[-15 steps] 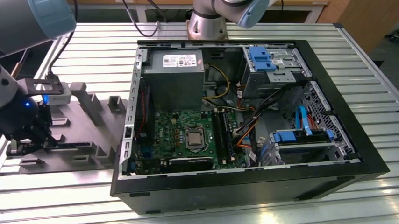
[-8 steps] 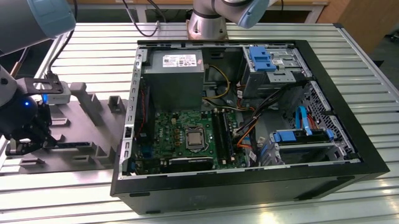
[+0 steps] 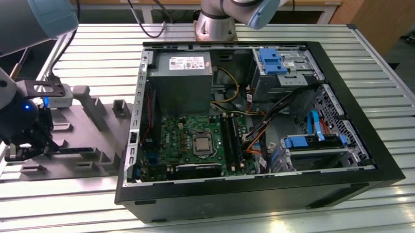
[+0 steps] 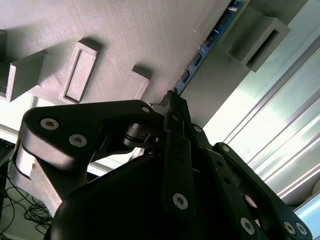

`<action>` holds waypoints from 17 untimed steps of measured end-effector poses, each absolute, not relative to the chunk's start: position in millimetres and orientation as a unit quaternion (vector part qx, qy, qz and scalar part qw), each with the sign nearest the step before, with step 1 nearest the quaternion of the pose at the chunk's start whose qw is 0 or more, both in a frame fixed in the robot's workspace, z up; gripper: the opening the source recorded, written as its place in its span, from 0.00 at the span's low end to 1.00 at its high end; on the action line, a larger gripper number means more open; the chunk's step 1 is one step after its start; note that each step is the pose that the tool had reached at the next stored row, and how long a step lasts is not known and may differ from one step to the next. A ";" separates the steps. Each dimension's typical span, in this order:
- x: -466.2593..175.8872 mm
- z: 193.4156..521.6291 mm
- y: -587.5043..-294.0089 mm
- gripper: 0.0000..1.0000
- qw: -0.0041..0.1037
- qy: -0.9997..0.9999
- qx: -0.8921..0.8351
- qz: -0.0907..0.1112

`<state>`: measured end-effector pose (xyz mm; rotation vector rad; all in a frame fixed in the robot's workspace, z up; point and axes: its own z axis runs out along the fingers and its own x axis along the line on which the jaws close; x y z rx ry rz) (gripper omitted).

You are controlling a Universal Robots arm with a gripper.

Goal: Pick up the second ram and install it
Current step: 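Pick up the second ram and move it above second insertion slot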

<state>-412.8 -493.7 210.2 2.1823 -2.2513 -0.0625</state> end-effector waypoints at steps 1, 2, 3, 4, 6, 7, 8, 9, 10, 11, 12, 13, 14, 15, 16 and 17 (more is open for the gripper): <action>-412.8 210.6 -493.7 0.12 0.003 -0.718 0.696 -0.020; -412.8 211.0 -493.7 0.12 0.003 -0.718 0.696 -0.020; -412.8 211.3 -493.7 0.12 0.003 -0.718 0.696 -0.020; -412.8 211.7 -493.7 0.12 0.003 -0.718 0.696 -0.020; -412.8 212.7 -493.7 0.12 0.003 -0.718 0.696 -0.020; -412.8 213.1 -493.7 0.12 0.003 -0.718 0.696 -0.020; -412.8 213.6 -493.7 0.12 0.003 -0.718 0.696 -0.020; -412.8 214.1 -493.7 0.12 0.003 -0.718 0.696 -0.020; -412.8 214.6 -493.7 0.12 0.003 -0.718 0.696 -0.020; -412.8 215.0 -493.7 0.12 0.003 -0.718 0.696 -0.020; -412.8 215.5 -493.7 0.12 0.003 -0.718 0.696 -0.020; -412.8 216.0 -493.7 0.12 0.003 -0.718 0.696 -0.020; -412.8 216.5 -493.7 0.12 0.003 -0.718 0.696 -0.020; -412.8 217.0 -493.7 0.12 0.003 -0.718 0.696 -0.020; -412.8 217.5 -493.7 0.12 0.003 -0.718 0.696 -0.020; -412.8 218.0 -493.7 0.12 0.003 -0.718 0.696 -0.020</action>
